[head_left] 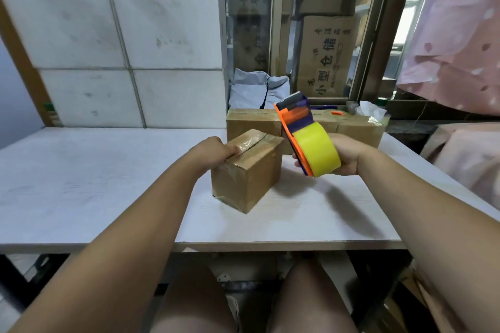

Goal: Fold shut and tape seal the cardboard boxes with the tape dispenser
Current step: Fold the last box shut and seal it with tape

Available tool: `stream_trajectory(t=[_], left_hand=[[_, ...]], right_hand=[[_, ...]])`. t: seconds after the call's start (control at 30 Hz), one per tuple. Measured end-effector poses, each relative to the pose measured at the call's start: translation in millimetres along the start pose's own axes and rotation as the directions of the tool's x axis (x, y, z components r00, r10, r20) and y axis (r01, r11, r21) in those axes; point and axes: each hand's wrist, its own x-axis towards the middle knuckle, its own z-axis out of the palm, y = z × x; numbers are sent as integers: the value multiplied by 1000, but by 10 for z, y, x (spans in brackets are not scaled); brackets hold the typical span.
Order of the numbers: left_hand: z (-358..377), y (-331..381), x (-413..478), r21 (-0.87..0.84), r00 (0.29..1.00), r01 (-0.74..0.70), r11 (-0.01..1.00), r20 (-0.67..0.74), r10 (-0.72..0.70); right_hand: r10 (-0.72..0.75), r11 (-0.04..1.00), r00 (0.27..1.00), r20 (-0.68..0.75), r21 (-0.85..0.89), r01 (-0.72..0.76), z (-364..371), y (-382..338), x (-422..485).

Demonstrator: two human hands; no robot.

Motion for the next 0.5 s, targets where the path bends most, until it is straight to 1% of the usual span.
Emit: stream_trajectory(t=[0.07, 0.13, 0.27, 0.3, 0.33, 0.37, 0.4, 0.43, 0.47, 0.5], left_hand=[[48, -1, -1, 119, 999, -4, 993, -51, 10], [85, 25, -33, 206, 997, -21, 978, -67, 35], [78, 47, -74, 300, 998, -53, 953, -1, 56], [51, 43, -76, 290, 997, -74, 954, -7, 80], [24, 30, -68, 233, 992, -113, 966, -19, 121], [-5, 11, -64, 127, 984, -174, 977, -18, 178], [-34, -11, -73, 0, 968, -252, 968, 13, 252], [-56, -21, -110, -85, 940, -322, 943, 87, 329], [-64, -30, -140, -101, 900, -379, 920, 189, 392], [-60, -54, -145, -73, 858, -424, 903, 286, 426]], right_hand=[[-33, 999, 999, -40, -35, 32, 47, -42, -26], [-57, 998, 996, -75, -43, 54, 64, -72, -42], [-86, 996, 992, -96, -36, 83, 123, -110, -75], [-93, 995, 991, -99, -38, 89, 138, -120, -80], [-96, 995, 990, -102, -48, 92, 147, -125, -74], [-96, 994, 990, -103, -65, 89, 154, -126, -71], [-96, 993, 991, -99, -84, 88, 171, -129, -68], [-96, 991, 991, -93, -99, 87, 188, -126, -59], [-99, 991, 991, -89, -102, 90, 198, -119, -47], [-101, 991, 991, -83, -92, 94, 216, -110, -27]])
